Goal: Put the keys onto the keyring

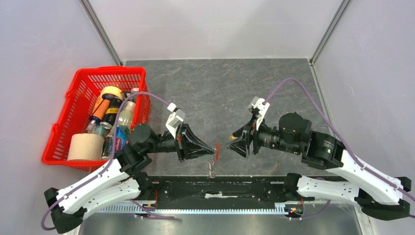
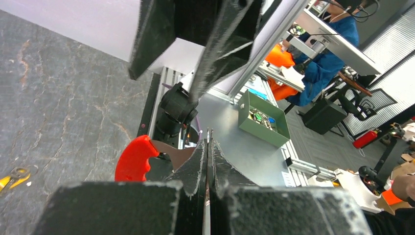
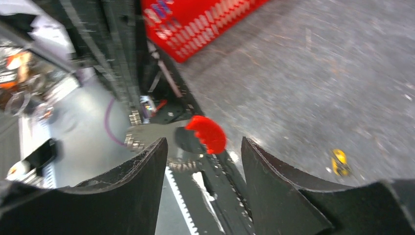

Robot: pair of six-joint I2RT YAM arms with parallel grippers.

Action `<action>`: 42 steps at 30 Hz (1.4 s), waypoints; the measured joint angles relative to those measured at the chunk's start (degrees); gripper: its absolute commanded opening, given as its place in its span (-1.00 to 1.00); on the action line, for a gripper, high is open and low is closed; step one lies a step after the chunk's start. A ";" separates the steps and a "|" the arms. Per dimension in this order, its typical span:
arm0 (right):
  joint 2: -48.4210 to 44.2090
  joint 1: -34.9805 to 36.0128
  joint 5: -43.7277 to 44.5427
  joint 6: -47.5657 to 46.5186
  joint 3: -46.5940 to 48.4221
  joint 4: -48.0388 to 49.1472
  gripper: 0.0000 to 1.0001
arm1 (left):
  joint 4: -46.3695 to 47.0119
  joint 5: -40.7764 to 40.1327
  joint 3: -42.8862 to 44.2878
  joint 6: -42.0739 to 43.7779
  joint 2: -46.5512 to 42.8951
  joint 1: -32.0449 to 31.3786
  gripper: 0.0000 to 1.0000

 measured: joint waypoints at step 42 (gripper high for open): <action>18.01 -26.51 13.40 27.08 -33.97 13.90 -0.04 | -14.97 -11.19 -1.07 4.74 -3.13 0.02 -0.96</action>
